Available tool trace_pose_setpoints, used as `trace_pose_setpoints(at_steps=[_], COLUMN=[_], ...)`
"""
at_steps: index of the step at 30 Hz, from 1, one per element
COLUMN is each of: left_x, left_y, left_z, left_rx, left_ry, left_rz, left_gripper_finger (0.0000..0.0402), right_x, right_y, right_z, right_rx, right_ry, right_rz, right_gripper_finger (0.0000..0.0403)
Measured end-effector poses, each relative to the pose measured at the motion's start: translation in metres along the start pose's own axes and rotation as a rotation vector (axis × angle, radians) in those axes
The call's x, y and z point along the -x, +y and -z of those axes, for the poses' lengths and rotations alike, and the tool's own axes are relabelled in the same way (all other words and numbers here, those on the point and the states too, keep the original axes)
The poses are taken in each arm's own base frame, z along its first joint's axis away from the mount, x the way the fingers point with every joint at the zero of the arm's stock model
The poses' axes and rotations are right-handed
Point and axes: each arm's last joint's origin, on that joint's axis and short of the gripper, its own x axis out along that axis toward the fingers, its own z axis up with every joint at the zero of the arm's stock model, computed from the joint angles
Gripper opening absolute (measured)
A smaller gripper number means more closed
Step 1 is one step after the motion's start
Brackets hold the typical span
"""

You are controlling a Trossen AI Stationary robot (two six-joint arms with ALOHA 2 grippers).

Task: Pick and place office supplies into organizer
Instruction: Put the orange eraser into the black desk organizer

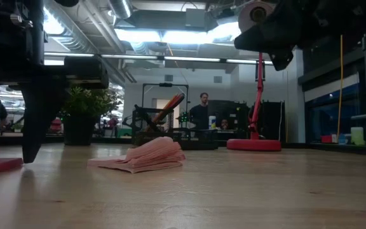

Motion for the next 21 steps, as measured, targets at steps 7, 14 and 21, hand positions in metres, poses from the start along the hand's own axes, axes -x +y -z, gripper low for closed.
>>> trace_pose_setpoints(at_steps=[7, 14, 21], left_x=[-0.0003, -0.0008, -0.0010], left_y=[-0.0006, -0.0014, -0.0020], left_z=[-0.0001, -0.0003, -0.0015], left_rx=[0.021, 0.106, 0.150], left_ry=[-0.023, -0.048, -0.070], left_rz=[0.025, 0.059, 0.083], left_gripper_finger=[0.0149, 0.0138, 0.0116], right_x=[-0.0061, -0.0062, -0.0062], right_y=[0.0004, 0.0010, 0.0010], right_z=[0.0087, 0.0069, 0.0069], right_rx=[-0.028, -0.011, -0.011], right_ry=[0.028, 0.010, 0.010], right_rz=[0.009, 0.002, 0.002], right_gripper_finger=[0.0020, 0.0020, 0.0020])
